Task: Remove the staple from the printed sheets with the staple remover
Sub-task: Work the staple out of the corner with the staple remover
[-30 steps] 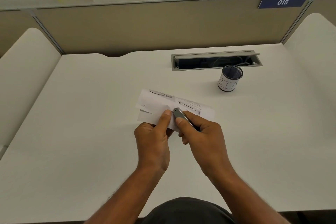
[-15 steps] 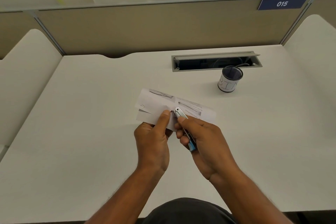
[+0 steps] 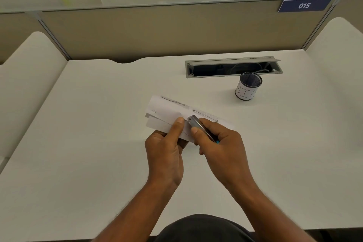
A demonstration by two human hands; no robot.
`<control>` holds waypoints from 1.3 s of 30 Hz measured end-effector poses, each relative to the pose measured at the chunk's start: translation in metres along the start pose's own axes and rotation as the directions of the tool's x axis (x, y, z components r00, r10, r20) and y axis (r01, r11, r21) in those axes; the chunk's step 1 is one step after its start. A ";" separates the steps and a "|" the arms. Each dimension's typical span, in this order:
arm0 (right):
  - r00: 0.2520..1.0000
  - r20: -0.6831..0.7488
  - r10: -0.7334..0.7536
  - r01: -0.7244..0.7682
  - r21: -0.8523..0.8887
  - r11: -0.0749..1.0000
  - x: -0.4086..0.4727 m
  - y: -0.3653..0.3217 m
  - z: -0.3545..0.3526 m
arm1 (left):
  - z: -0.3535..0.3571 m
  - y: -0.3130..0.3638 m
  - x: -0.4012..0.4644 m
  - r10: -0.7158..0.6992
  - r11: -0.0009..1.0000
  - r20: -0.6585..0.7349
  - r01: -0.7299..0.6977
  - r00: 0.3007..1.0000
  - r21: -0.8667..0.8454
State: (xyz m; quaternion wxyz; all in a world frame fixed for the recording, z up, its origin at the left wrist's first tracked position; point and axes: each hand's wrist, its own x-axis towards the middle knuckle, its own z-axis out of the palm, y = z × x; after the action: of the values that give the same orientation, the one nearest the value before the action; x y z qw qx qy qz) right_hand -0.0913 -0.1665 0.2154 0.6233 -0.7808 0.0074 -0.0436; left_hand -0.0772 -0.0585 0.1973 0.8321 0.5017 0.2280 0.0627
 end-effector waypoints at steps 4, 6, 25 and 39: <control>0.999 0.018 -0.035 0.036 -0.030 0.999 0.000 0.002 0.001 | -0.001 0.002 0.003 -0.007 1.000 0.001 0.007 1.000 0.030; 0.999 0.007 -0.039 0.039 -0.018 0.999 0.001 0.004 0.001 | -0.001 0.003 0.005 -0.010 1.000 -0.009 0.011 1.000 0.028; 0.957 0.003 -0.289 0.269 -0.380 0.885 0.002 0.015 -0.001 | -0.001 0.002 0.001 0.047 0.990 0.011 -0.048 0.999 0.131; 0.944 -0.093 -0.316 0.265 -0.355 0.896 0.002 0.019 0.012 | 0.002 0.005 0.000 0.086 0.981 -0.024 -0.080 0.996 0.174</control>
State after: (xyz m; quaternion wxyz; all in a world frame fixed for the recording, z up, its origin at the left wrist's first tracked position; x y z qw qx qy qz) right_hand -0.0879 -0.1591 0.1947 0.4643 -0.8628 -0.0559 -0.1922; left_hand -0.0758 -0.0583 0.2024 0.7784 0.5800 0.2247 0.0853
